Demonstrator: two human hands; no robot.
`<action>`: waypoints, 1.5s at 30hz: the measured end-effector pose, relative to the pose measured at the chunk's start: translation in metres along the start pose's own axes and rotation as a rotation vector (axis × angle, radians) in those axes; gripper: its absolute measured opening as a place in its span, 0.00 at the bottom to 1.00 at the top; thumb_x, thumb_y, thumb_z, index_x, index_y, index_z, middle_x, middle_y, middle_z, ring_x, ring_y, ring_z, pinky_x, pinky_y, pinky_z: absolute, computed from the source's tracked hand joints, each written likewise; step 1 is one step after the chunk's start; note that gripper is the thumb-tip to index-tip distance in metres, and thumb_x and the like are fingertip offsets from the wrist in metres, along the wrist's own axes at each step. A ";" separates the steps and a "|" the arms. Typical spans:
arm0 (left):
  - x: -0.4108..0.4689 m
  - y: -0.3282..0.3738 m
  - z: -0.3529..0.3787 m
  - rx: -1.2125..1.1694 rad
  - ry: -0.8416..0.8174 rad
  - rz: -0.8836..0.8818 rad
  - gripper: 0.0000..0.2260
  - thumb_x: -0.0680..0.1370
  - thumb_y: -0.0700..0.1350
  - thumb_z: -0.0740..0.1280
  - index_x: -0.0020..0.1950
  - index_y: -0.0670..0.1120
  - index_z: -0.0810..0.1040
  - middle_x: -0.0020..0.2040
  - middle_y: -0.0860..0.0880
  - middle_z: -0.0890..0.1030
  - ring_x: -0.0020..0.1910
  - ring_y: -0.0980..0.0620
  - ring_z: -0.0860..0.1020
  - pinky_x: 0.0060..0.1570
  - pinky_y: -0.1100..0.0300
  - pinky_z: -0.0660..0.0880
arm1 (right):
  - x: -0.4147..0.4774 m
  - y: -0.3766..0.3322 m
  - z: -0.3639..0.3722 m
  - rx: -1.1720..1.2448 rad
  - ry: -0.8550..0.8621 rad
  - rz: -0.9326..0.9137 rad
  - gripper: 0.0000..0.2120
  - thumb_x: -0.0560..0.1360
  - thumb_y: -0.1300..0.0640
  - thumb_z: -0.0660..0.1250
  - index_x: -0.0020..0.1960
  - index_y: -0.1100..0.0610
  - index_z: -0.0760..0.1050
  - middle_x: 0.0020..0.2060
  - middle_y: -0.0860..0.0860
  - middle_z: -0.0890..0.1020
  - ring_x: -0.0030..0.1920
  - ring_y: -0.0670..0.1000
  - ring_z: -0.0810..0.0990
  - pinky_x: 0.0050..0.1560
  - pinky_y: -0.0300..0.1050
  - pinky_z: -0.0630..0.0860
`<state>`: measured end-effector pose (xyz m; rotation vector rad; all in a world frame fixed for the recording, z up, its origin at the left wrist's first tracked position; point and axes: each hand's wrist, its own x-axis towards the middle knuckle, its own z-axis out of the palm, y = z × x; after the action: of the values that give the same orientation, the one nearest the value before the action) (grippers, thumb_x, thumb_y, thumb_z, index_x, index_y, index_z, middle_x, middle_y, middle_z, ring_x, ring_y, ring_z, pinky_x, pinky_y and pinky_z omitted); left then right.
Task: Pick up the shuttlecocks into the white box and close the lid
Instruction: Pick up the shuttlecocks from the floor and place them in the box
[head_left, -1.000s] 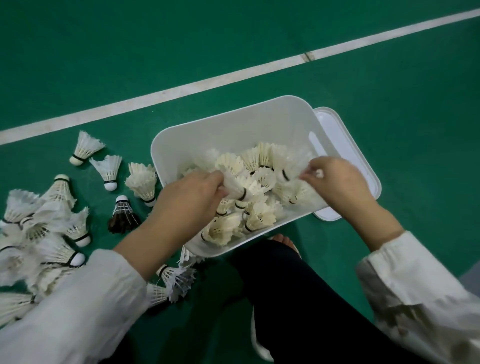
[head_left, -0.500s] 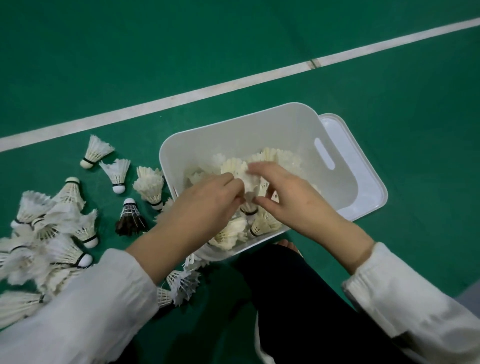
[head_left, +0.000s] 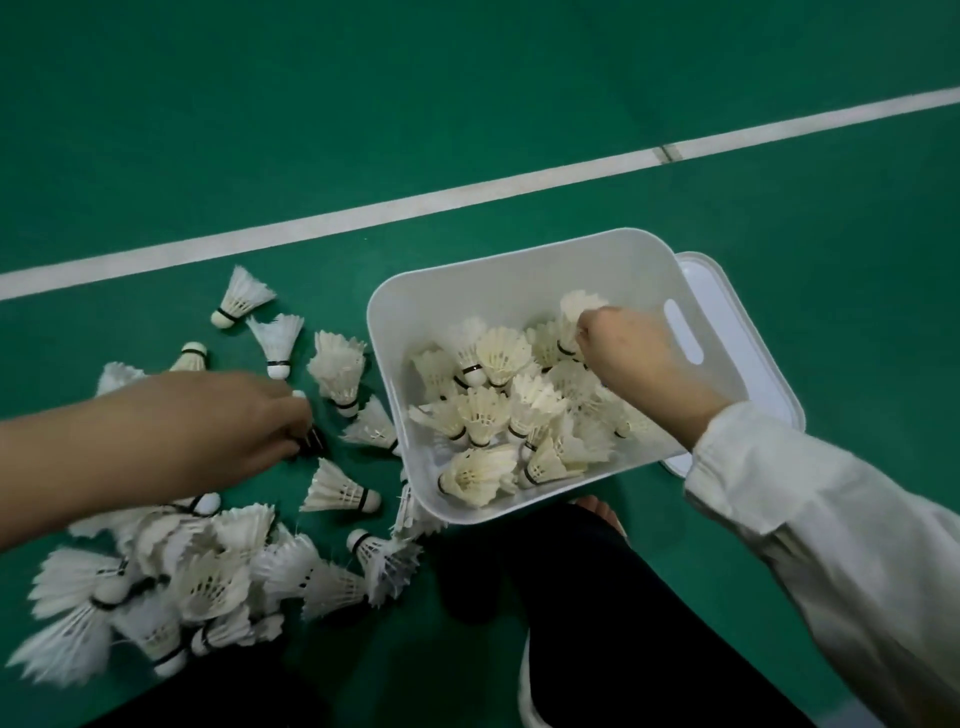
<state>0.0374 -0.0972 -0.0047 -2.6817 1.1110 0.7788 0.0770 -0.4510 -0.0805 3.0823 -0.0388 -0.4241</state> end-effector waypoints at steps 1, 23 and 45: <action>-0.006 -0.003 0.009 -0.025 -0.002 0.004 0.16 0.76 0.62 0.44 0.55 0.60 0.67 0.47 0.62 0.69 0.48 0.63 0.73 0.44 0.68 0.71 | 0.000 -0.003 0.006 -0.026 -0.056 -0.001 0.09 0.77 0.63 0.57 0.52 0.61 0.74 0.49 0.58 0.78 0.48 0.61 0.78 0.43 0.48 0.72; -0.077 -0.022 0.164 -0.738 0.209 -0.612 0.09 0.78 0.48 0.61 0.56 0.49 0.75 0.51 0.50 0.78 0.47 0.52 0.75 0.45 0.59 0.71 | -0.079 -0.265 0.025 -0.206 -0.404 -0.821 0.18 0.73 0.69 0.60 0.62 0.61 0.65 0.60 0.57 0.69 0.57 0.60 0.73 0.44 0.53 0.71; -0.049 -0.062 0.203 -0.889 0.348 -0.841 0.21 0.78 0.43 0.60 0.70 0.43 0.62 0.61 0.43 0.69 0.53 0.46 0.74 0.51 0.54 0.71 | -0.063 -0.285 0.038 0.339 -0.285 -0.561 0.10 0.78 0.52 0.61 0.53 0.57 0.75 0.48 0.52 0.78 0.48 0.52 0.78 0.50 0.49 0.74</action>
<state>-0.0323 0.0408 -0.1585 -3.5774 -0.5728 0.7280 0.0117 -0.1658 -0.1093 3.2825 0.8450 -0.9608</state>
